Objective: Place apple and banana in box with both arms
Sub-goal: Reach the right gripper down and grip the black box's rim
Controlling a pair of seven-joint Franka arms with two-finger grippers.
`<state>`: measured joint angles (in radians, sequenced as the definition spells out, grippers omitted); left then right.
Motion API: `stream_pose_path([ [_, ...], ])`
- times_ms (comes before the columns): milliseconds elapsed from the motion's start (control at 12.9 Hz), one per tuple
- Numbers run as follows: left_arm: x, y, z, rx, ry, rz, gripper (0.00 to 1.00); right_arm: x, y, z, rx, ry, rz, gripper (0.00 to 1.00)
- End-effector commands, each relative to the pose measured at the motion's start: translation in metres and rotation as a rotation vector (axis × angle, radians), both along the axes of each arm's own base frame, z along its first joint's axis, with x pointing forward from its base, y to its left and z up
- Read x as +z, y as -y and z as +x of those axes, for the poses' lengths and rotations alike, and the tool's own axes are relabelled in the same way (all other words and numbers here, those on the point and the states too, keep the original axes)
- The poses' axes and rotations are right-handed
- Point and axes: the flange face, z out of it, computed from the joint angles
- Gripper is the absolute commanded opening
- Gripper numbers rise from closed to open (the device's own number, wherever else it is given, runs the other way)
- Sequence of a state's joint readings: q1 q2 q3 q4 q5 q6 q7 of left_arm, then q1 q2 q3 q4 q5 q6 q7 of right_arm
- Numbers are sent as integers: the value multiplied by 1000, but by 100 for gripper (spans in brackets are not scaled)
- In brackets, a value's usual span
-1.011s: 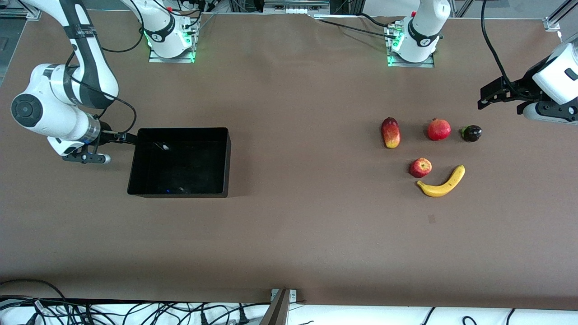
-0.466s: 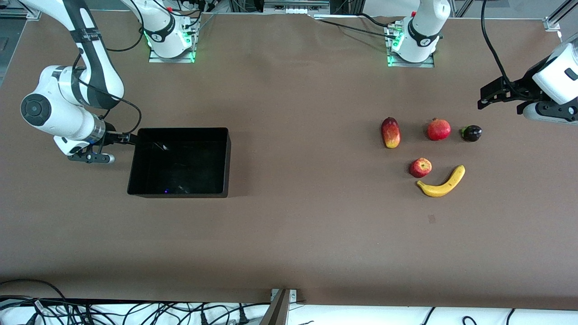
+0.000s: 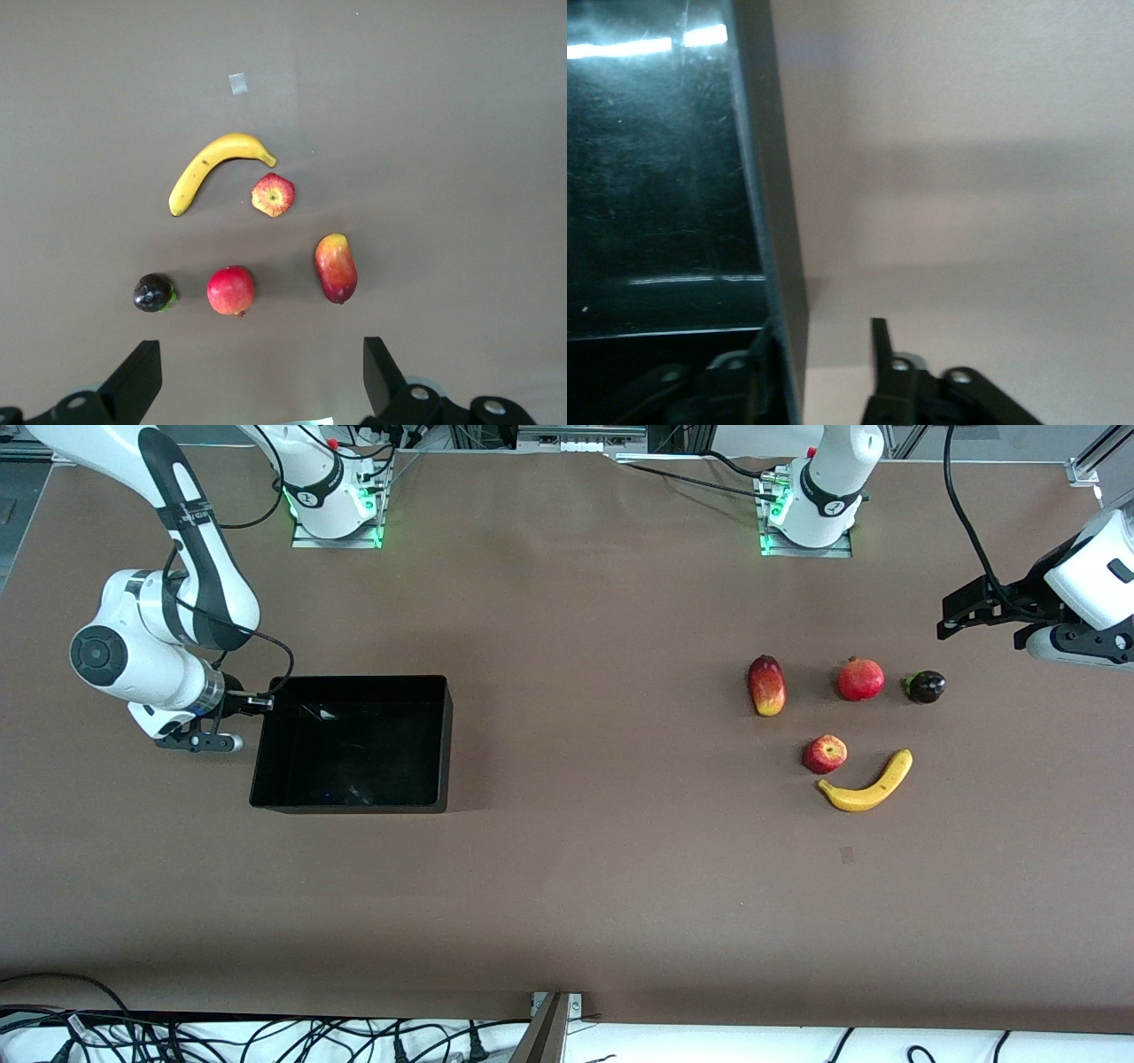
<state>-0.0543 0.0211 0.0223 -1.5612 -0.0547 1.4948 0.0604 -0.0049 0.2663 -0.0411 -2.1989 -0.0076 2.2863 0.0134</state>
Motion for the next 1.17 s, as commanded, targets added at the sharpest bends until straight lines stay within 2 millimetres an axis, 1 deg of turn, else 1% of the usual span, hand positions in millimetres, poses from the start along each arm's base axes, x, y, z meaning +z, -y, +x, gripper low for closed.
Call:
stream_pose_path([
  [0, 1, -1, -4, 5, -3, -13, 100, -6, -2, -1, -17, -3, 7, 5],
  [78, 1, -2, -4, 6, -5, -13, 100, -7, -1, -1, -21, -3, 7, 0],
  [233, 0, 0, -5, 4, -11, -13, 100, -9, -1, -1, -21, -11, 7, 0],
  [389, 1, 0, -5, 4, -13, -12, 100, -6, 0, 2, -24, -3, 8, 0],
  [622, 2, 3, -6, 0, -11, -12, 100, 13, -2, 17, -16, 29, 10, 0],
  [777, 2, 3, -6, 0, -11, -14, 100, 33, -5, 26, -41, -4, 41, 0],
  [933, 3, 4, -6, -4, -10, -13, 100, 59, -23, 39, -101, -41, 156, 0],
  [1011, 3, 4, -6, -4, -10, -13, 100, 73, -37, 47, -102, -30, 186, 0],
  [1088, 3, 4, -6, -4, -10, -13, 100, 86, -57, 53, -73, -33, 199, 0],
])
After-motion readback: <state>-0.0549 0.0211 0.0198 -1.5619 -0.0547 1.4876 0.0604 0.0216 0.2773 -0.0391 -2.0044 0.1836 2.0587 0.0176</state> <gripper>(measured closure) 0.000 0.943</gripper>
